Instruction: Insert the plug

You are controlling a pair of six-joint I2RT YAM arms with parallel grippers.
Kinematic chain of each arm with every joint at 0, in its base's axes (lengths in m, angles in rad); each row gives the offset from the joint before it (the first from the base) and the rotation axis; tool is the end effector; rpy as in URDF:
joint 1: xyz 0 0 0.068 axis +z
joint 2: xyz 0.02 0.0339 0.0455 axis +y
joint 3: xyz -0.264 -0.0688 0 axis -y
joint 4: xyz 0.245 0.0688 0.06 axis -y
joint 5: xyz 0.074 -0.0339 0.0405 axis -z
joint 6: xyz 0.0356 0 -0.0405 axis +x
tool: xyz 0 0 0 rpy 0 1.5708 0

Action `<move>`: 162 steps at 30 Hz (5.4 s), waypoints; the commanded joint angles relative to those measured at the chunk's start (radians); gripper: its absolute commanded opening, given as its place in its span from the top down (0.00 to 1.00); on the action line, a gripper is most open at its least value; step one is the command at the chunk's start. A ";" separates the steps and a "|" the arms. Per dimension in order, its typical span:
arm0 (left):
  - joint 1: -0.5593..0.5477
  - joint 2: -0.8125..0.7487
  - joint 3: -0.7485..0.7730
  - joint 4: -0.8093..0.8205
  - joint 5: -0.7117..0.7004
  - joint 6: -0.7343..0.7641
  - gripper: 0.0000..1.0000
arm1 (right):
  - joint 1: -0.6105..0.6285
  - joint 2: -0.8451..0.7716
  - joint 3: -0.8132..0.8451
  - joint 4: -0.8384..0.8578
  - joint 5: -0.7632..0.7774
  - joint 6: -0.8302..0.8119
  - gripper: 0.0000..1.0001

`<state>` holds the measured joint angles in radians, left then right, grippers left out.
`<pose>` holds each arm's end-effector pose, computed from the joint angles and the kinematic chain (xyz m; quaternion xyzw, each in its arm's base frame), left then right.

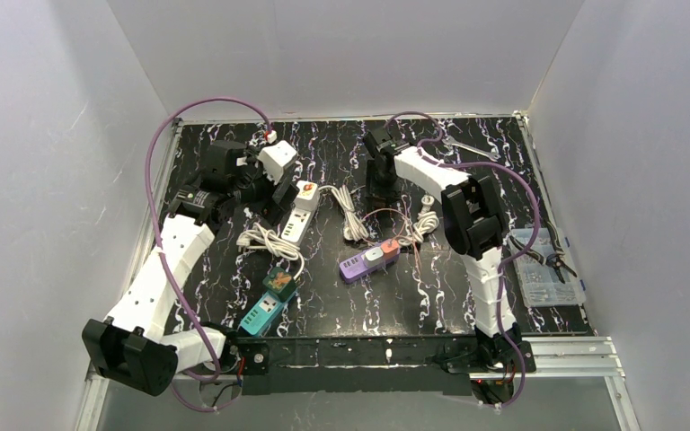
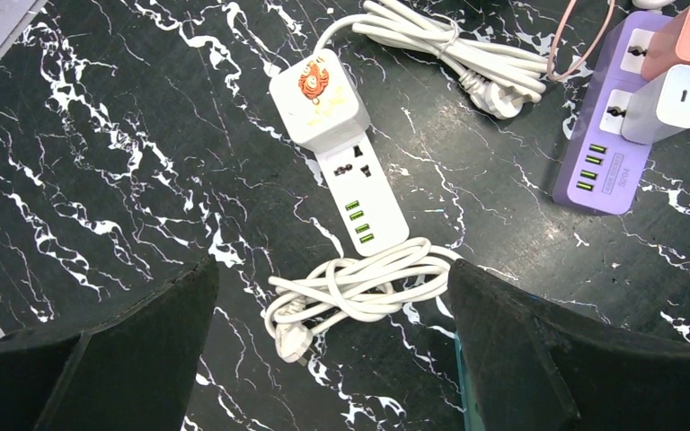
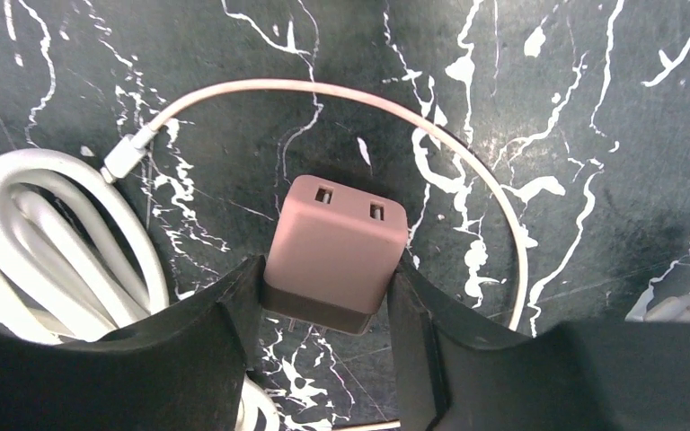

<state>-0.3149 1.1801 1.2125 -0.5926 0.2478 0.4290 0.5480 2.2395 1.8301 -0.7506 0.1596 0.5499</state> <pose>0.2391 -0.0871 0.3679 0.3713 0.7872 -0.0806 0.4857 0.4092 0.2431 0.1781 0.0172 0.9758 0.0395 0.2142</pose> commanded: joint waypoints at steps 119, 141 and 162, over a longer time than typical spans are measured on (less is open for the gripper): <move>0.007 -0.306 -0.052 0.100 0.560 0.451 1.00 | 0.201 -0.544 -0.415 1.266 -1.222 0.534 0.52; -0.002 -0.291 -0.002 0.050 0.639 0.452 1.00 | 0.232 -0.521 -0.525 1.815 -1.311 0.815 0.26; -0.008 -0.312 0.012 0.058 0.656 0.396 1.00 | 0.193 -0.467 -0.593 2.259 -1.260 1.094 0.16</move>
<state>-0.3229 0.8619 1.1934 -0.5282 0.9001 0.8555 0.7216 1.7767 1.2434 1.2942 -1.1507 1.5528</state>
